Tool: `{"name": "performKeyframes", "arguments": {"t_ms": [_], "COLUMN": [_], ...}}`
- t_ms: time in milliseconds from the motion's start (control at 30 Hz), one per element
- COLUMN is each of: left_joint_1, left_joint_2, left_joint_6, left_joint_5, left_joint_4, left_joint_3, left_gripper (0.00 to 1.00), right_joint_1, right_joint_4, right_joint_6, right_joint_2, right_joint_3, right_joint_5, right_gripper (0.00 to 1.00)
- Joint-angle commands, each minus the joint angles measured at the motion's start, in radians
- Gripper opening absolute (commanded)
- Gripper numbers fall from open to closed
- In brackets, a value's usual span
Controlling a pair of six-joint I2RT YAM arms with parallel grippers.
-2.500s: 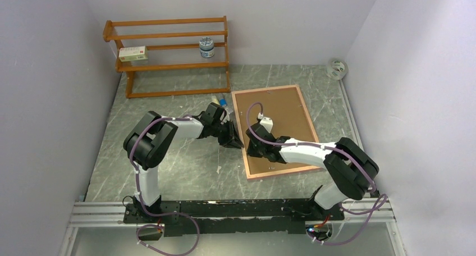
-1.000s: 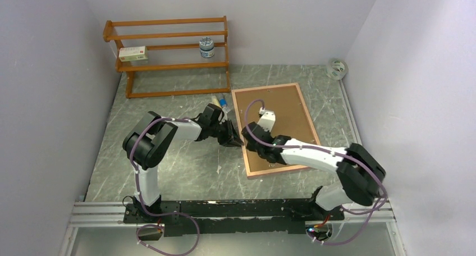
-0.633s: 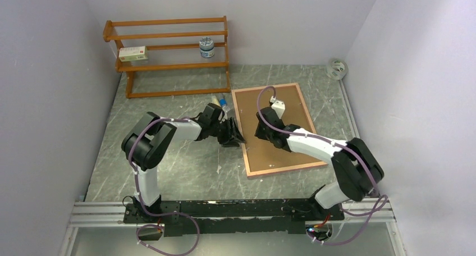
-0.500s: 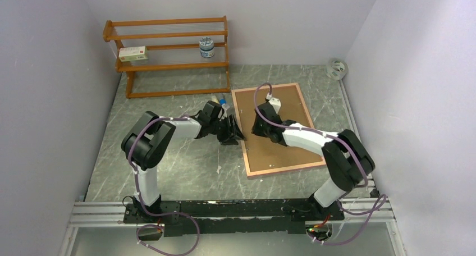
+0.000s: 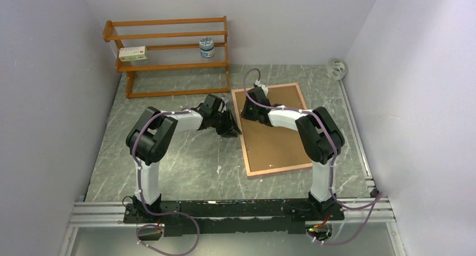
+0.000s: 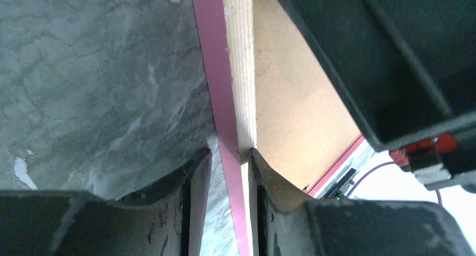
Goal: Put the photo into the frame
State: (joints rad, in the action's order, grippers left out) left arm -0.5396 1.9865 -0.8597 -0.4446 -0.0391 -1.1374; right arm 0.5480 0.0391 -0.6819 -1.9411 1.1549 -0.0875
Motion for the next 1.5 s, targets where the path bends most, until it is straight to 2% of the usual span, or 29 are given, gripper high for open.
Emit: {"name": "performKeyframes", "arguments": {"t_ms": [0,200,400,633,900,1100,1300,1467], "left_joint_1": [0.007,0.007,0.008,0.008,0.008,0.012,0.037,0.056], "left_joint_2": [0.088,0.094,0.101,0.101,0.102,0.088,0.023,-0.034], "left_joint_6": [0.089,0.096,0.099,0.105,0.104,0.111,0.111,0.127], "left_joint_5": [0.194,0.186,0.177,0.171,0.163,0.157,0.113,0.04], "left_joint_4": [-0.149,-0.15,-0.15,-0.154,-0.146,-0.147,-0.125,-0.13], "left_joint_3": [0.036,0.044,0.043,0.046,0.062,0.055,0.07,0.062], "left_gripper": [0.34,0.33,0.32,0.32,0.32,0.33,0.43,0.52], "right_joint_1": [-0.009,-0.013,-0.013,-0.016,-0.015,-0.022,-0.074,-0.113], "right_joint_4": [0.013,0.0,0.047,0.124,0.162,0.142,0.082,-0.073], "right_joint_6": [0.038,0.043,0.035,-0.007,-0.049,-0.032,0.022,0.085], "right_joint_2": [-0.067,-0.125,-0.14,-0.163,-0.175,-0.069,0.132,0.245], "right_joint_3": [0.105,0.151,0.125,0.112,0.106,0.081,0.014,-0.023], "right_joint_5": [-0.003,-0.001,0.051,0.107,0.112,0.097,0.07,0.062], "right_gripper": [0.23,0.18,0.12,0.11,0.17,0.26,0.46,0.5]}}
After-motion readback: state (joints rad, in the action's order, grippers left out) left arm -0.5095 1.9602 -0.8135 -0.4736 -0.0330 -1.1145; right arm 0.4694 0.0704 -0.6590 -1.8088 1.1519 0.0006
